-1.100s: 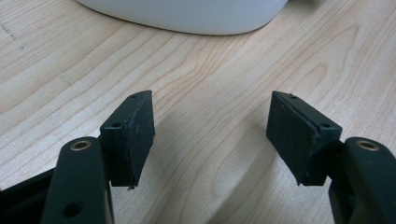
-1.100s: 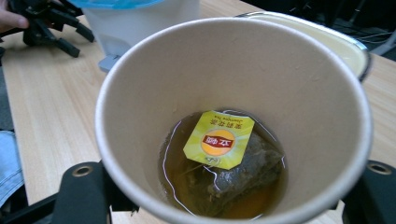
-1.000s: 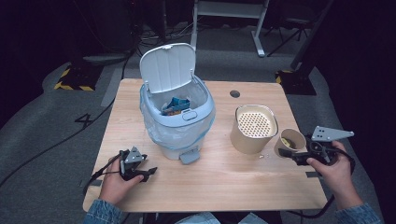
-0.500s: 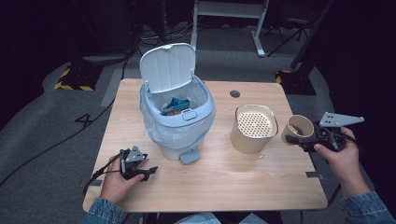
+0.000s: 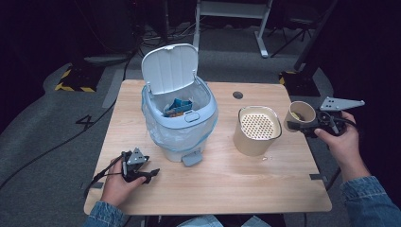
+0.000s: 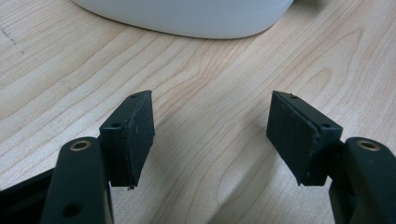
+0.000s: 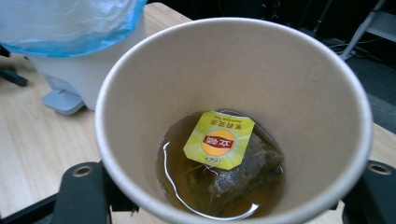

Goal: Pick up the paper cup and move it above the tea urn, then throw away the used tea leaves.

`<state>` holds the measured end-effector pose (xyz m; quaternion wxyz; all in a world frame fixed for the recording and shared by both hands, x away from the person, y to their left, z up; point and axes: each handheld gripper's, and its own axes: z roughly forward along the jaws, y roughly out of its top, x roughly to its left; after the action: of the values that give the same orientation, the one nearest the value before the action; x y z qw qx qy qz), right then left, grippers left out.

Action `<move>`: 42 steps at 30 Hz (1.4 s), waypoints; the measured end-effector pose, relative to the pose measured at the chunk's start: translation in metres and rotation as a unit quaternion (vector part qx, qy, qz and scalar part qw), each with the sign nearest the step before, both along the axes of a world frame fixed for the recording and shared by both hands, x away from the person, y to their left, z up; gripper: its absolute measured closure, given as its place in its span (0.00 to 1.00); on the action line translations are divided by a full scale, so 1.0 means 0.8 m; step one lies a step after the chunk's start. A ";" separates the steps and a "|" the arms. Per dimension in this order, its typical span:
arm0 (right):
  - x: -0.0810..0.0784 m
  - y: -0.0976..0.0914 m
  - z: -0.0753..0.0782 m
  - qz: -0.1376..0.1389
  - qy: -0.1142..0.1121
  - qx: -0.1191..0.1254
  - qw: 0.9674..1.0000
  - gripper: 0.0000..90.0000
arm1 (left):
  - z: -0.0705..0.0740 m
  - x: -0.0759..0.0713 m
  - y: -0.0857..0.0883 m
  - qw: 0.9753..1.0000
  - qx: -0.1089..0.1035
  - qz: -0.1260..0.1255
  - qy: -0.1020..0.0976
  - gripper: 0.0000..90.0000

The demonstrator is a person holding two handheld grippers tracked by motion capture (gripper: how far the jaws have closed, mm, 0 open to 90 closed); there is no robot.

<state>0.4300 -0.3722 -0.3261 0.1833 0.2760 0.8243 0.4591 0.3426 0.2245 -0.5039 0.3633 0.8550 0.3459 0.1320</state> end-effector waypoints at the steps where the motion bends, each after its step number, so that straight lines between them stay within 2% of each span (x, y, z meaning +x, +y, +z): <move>1: 0.004 0.002 0.001 -0.001 0.000 -0.005 1.000 0.33 | 0.000 0.000 0.000 1.000 0.000 0.000 0.000 0.36; 10: 0.041 0.032 0.000 0.000 0.008 -0.035 0.999 0.33 | 0.000 0.000 0.000 1.000 -0.001 0.000 0.001 0.36; 12: 0.044 0.035 0.000 0.001 0.007 -0.036 0.999 0.33 | 0.000 0.000 0.000 1.000 0.000 0.000 0.000 0.36; 15: 0.052 0.047 -0.003 0.002 0.005 -0.057 0.998 0.33 | 0.000 0.000 0.000 1.000 0.000 0.000 0.000 0.36; 17: 0.053 0.049 -0.004 0.001 0.005 -0.063 0.998 0.33 | 0.000 0.000 0.000 1.000 0.000 0.000 0.000 0.36; 18: 0.055 0.052 -0.005 -0.001 0.003 -0.076 0.997 0.33 | 0.000 0.000 0.000 1.000 0.000 0.000 0.000 0.36; 20: 0.056 0.053 -0.005 -0.002 0.002 -0.085 0.996 0.33 | 0.000 0.000 0.000 1.000 0.001 0.000 0.000 0.36; 21: 0.059 0.055 -0.005 -0.005 -0.002 -0.104 0.995 0.33 | 0.000 0.000 0.000 1.000 0.000 0.000 0.000 0.36; 23: 0.060 0.056 -0.005 -0.007 -0.006 -0.111 0.994 0.33 | 0.000 0.000 0.000 1.000 0.001 0.000 0.000 0.36; 25: 0.062 0.059 -0.004 -0.002 -0.014 -0.135 0.991 0.34 | 0.000 0.000 0.000 1.000 0.003 -0.001 -0.001 0.36; 27: 0.063 0.060 -0.003 0.000 -0.015 -0.141 0.990 0.34 | 0.000 0.000 0.000 1.000 0.003 -0.001 -0.001 0.36; 29: 0.063 0.062 -0.003 0.004 -0.021 -0.155 0.988 0.34 | 0.000 0.000 0.000 1.000 0.003 -0.001 -0.001 0.36; 32: 0.061 0.067 -0.001 0.007 -0.045 -0.186 0.981 0.34 | 0.000 0.000 0.000 1.000 0.003 -0.001 -0.001 0.36; 33: 0.061 0.068 -0.001 0.009 -0.057 -0.203 0.978 0.34 | 0.000 0.000 0.000 1.000 0.003 -0.001 -0.002 0.36; 34: 0.059 0.071 0.000 0.009 -0.071 -0.224 0.972 0.34 | 0.000 0.000 0.000 1.000 0.003 -0.002 -0.002 0.36; 35: 0.059 0.073 0.000 0.016 -0.090 -0.252 0.963 0.34 | 0.000 0.000 0.000 1.000 0.003 -0.001 -0.002 0.36; 36: 0.058 0.075 0.000 0.017 -0.097 -0.261 0.960 0.34 | 0.000 0.000 0.000 1.000 0.002 -0.001 -0.001 0.36; 37: 0.058 0.075 0.000 0.017 -0.097 -0.261 0.960 0.34 | 0.000 0.000 0.000 1.000 0.003 -0.001 -0.002 0.36; 38: 0.057 0.078 0.000 0.015 -0.105 -0.279 0.955 0.34 | 0.000 0.000 0.000 1.000 0.003 -0.002 -0.002 0.36; 39: 0.057 0.080 0.000 0.016 -0.111 -0.290 0.950 0.34 | 0.000 0.000 0.000 1.000 0.003 -0.002 -0.002 0.36; 40: 0.057 0.080 0.000 0.016 -0.111 -0.290 0.950 0.34 | 0.000 0.000 0.000 1.000 0.003 -0.001 -0.001 0.36; 42: 0.056 0.084 -0.002 0.016 -0.129 -0.315 0.940 0.35 | 0.000 0.000 0.000 1.000 0.003 -0.001 -0.001 0.36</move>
<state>0.4745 -0.3052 -0.3275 0.3580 0.1293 0.9004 0.2109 0.3423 0.2248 -0.5037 0.3610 0.8565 0.3437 0.1338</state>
